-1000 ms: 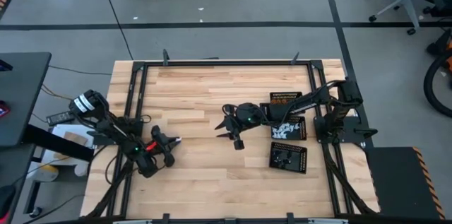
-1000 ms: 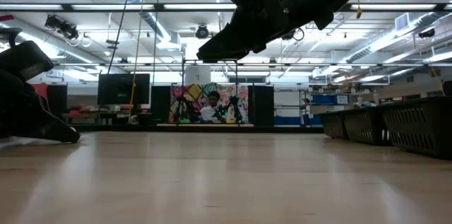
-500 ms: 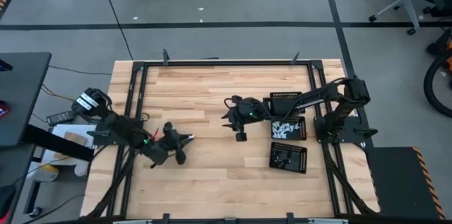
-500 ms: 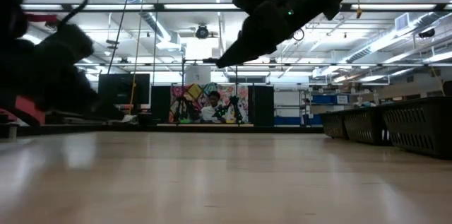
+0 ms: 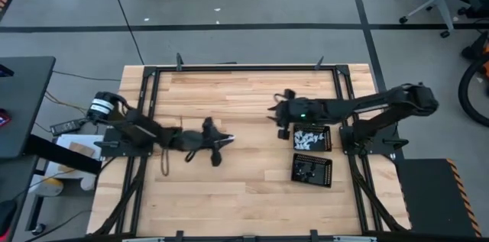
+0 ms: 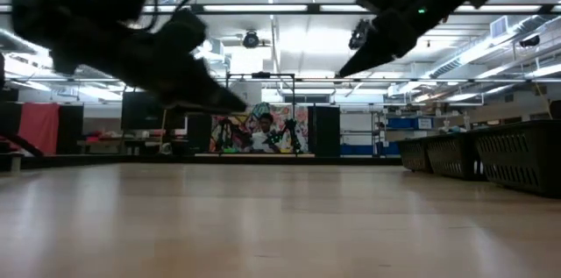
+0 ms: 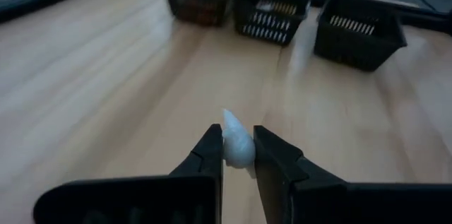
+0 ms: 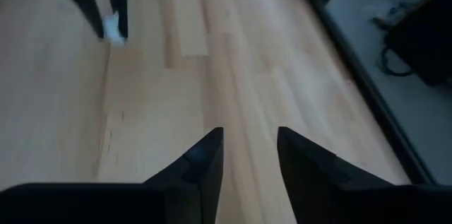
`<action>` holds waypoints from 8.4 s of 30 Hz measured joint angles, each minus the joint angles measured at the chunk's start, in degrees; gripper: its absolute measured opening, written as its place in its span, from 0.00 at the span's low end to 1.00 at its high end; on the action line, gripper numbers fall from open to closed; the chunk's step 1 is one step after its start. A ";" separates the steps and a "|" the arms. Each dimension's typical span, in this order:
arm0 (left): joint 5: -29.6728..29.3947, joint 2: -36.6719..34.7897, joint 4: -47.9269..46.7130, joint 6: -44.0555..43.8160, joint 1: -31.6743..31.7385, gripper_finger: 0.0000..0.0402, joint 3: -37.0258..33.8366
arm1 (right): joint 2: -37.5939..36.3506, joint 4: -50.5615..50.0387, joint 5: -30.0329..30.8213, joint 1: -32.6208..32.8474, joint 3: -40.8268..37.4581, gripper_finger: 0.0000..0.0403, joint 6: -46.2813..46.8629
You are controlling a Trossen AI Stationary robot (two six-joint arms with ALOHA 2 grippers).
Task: Sort Halloween decoration
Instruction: Put the white ghost toy into the center black bin, then return to Home Position
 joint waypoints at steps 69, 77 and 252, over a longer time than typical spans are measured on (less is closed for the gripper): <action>50.42 34.20 -15.24 29.56 31.29 0.41 65.02 | -40.49 13.65 30.70 -6.39 -13.34 0.34 -12.01; 53.36 17.97 -22.18 0.65 41.18 0.40 64.19 | -47.88 13.17 26.33 -5.44 -13.33 0.34 4.53; 27.19 -85.97 -65.63 18.14 40.77 0.29 -16.44 | -65.94 4.56 -18.23 -30.77 -41.99 0.33 18.24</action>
